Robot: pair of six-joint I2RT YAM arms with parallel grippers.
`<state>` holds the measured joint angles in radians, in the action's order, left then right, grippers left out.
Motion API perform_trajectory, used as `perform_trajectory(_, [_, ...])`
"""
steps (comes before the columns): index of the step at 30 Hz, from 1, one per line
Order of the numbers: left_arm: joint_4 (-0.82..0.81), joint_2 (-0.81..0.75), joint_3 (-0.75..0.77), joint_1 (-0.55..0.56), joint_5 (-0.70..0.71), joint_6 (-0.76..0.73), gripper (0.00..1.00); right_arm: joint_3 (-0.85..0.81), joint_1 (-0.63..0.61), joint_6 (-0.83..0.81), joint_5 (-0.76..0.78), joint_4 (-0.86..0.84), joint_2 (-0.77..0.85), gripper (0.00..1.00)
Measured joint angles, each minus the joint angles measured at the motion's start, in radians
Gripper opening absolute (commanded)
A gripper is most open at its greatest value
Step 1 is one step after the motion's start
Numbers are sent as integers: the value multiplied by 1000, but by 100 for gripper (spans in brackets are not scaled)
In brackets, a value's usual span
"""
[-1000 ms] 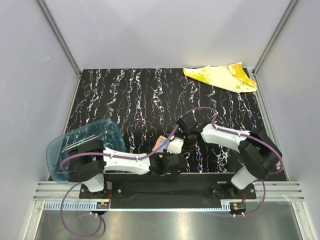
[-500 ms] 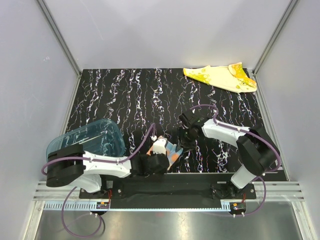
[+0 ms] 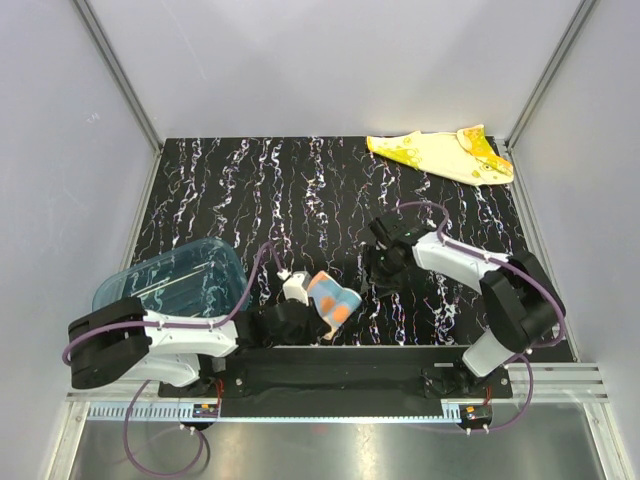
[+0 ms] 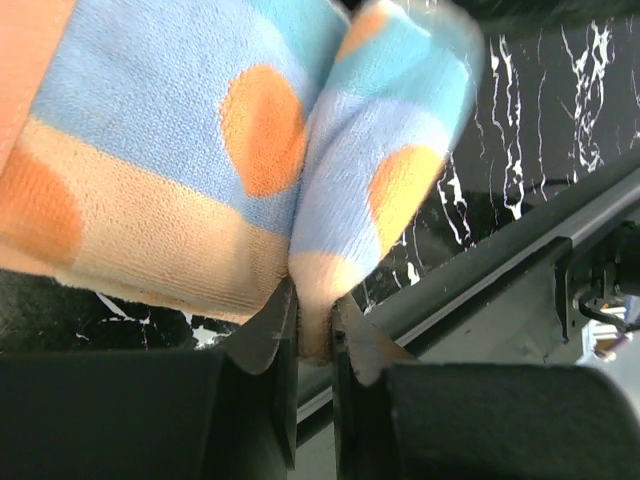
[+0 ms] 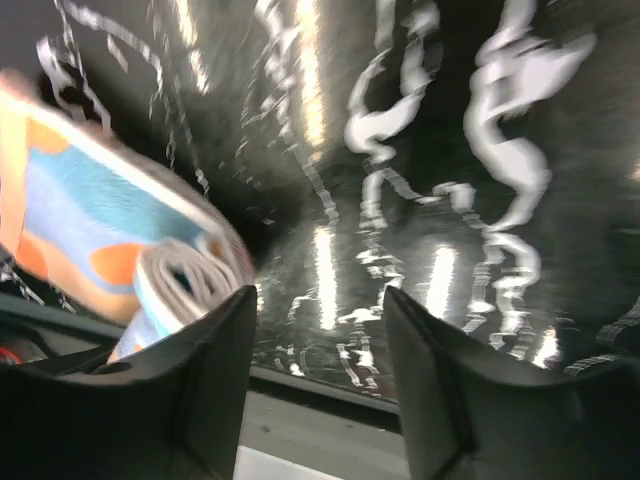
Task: Roll the towels
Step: Roll the towel
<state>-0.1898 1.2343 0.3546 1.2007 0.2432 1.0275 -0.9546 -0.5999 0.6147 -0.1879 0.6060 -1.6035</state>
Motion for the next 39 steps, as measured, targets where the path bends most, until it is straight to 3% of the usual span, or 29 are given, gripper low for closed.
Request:
perform_trajectory(8, [-126,18,-60,-63,-108,56,0,6,58,-43,-11,-14,185,66])
perform_trajectory(14, [-209,47,-88,-109,-174,117,0,185,58,-24,-155,-188,317,66])
perform_trajectory(21, [-259,50,-123,-143,-209,189,0,369,40,41,-259,-358,272,67])
perform_trajectory(30, [-293,64,-142,-193,-274,249,0,392,-16,105,-313,-605,184,68])
perform_trajectory(39, [-343,93,-157,-235,-340,262,0,406,-58,158,-345,-773,64,63])
